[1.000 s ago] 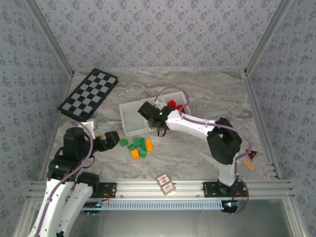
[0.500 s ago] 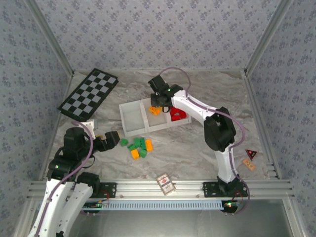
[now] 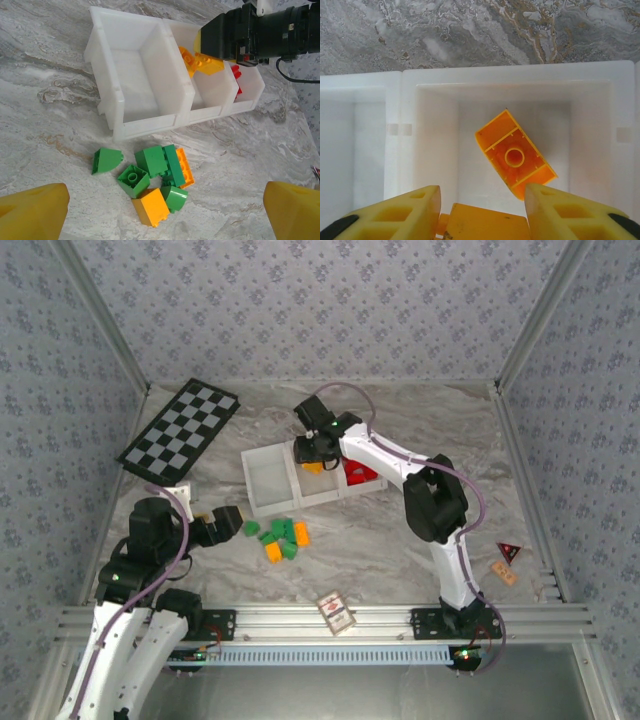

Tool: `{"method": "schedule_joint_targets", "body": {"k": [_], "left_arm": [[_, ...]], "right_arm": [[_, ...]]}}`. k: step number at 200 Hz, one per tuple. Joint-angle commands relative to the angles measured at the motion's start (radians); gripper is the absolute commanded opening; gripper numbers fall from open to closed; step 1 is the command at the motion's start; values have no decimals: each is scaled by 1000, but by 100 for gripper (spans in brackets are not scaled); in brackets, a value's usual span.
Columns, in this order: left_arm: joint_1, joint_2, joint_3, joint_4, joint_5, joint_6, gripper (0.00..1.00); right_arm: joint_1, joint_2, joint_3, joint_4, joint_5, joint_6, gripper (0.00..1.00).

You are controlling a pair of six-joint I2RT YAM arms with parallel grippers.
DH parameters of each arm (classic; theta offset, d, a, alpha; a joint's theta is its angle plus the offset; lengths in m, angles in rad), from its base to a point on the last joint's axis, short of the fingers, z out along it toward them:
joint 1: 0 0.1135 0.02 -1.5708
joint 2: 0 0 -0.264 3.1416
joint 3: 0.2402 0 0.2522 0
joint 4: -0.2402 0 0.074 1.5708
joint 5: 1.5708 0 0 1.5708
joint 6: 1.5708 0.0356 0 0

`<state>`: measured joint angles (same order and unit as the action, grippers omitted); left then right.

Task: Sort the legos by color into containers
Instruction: Place the lego in the container.

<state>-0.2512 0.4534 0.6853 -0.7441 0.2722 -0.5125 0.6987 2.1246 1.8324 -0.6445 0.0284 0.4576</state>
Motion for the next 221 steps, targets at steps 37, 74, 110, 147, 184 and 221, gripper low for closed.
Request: {"method": "schedule_joint_targets", "body": {"k": [37, 74, 110, 147, 184, 221], "left_arm": [[-5, 8, -1, 17, -2, 9, 100], [-5, 9, -1, 16, -2, 9, 100], [-6, 12, -3, 17, -3, 9, 100], [-4, 10, -2, 17, -2, 9, 100], [-5, 8, -1, 17, -2, 9, 100], [-5, 7, -1, 17, -3, 9, 100]], "right_arm": [[18, -42, 17, -66, 9, -9, 62], [53, -130, -44, -79, 34, 6, 62], [141, -247, -185, -50, 70, 57, 62], [232, -310, -308, -21, 68, 119, 52], [291, -333, -378, -37, 95, 163, 45], [305, -328, -438, -41, 107, 208, 42]]}}
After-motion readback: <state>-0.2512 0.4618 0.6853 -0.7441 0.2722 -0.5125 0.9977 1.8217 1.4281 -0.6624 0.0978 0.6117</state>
